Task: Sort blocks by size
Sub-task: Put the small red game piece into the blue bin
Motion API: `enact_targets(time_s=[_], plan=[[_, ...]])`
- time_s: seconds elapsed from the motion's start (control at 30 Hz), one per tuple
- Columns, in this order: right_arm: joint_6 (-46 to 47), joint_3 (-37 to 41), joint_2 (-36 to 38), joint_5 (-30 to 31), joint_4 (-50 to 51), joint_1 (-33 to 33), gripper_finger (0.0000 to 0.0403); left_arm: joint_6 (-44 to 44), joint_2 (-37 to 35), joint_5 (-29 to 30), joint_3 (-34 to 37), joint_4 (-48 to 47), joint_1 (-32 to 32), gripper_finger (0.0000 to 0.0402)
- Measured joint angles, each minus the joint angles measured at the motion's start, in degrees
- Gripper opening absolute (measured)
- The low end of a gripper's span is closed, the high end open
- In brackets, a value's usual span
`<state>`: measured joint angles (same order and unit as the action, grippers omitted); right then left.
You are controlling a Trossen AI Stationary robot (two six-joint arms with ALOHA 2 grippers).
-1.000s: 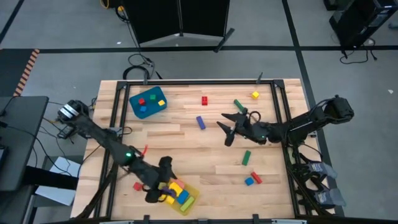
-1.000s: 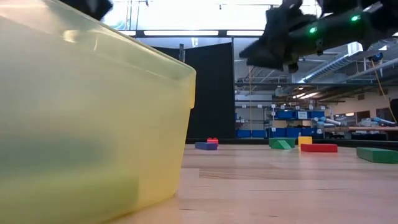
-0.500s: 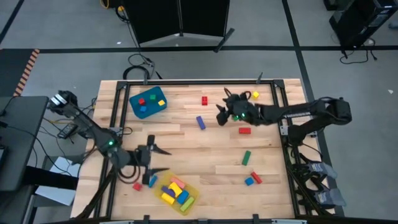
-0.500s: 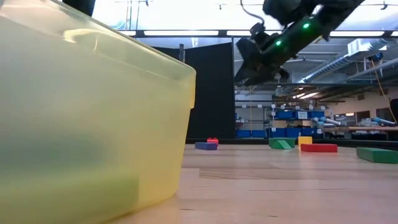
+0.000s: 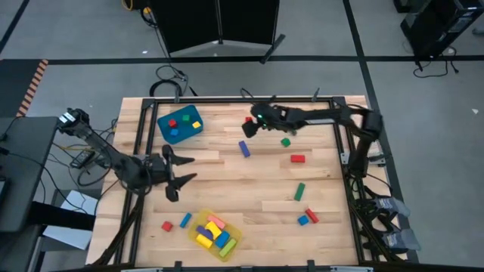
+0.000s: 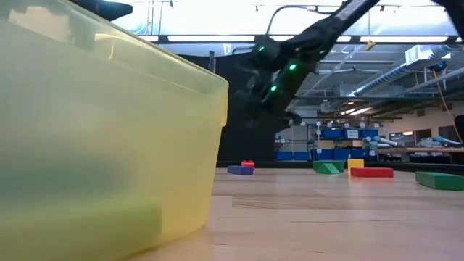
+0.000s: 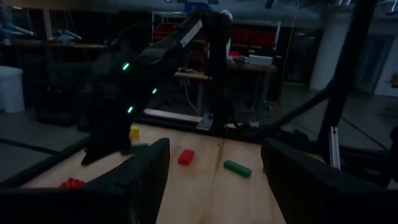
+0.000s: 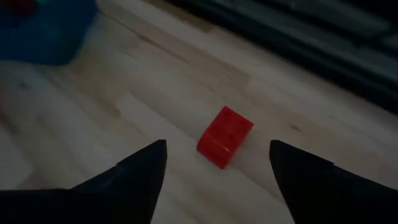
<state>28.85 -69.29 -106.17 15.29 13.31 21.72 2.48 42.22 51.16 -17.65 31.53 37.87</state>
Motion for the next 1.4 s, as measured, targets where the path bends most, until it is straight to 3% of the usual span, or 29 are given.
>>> enact_targets(time_s=[0.2,0.43,0.8,0.97,1.23,1.4], plan=[[3.14,-11.76,-9.15,0.01,9.33,1.60,0.0334,-0.80,-1.46,0.00,0.21,-1.44,0.00,0.0261],[4.80,-21.30,-17.16,0.07,18.08,2.53,0.0329,-0.70,-1.47,-0.02,0.22,-2.80,0.00,0.0261],[6.59,-23.55,-20.78,-0.02,21.38,2.70,0.0318,-0.59,-1.46,-0.22,0.22,-3.22,0.00,0.0261],[6.62,-23.55,-20.74,-0.35,21.51,2.58,0.0276,-0.55,-1.42,-0.22,0.22,-3.53,0.00,0.0261],[5.62,-23.55,-20.67,-2.75,20.86,2.33,0.0152,-0.36,-1.43,-0.22,0.22,-3.58,0.00,0.0261],[4.40,-23.55,-20.62,-3.98,20.60,2.33,0.0148,-0.33,-1.43,-0.22,0.22,-3.61,0.00,0.0261]])
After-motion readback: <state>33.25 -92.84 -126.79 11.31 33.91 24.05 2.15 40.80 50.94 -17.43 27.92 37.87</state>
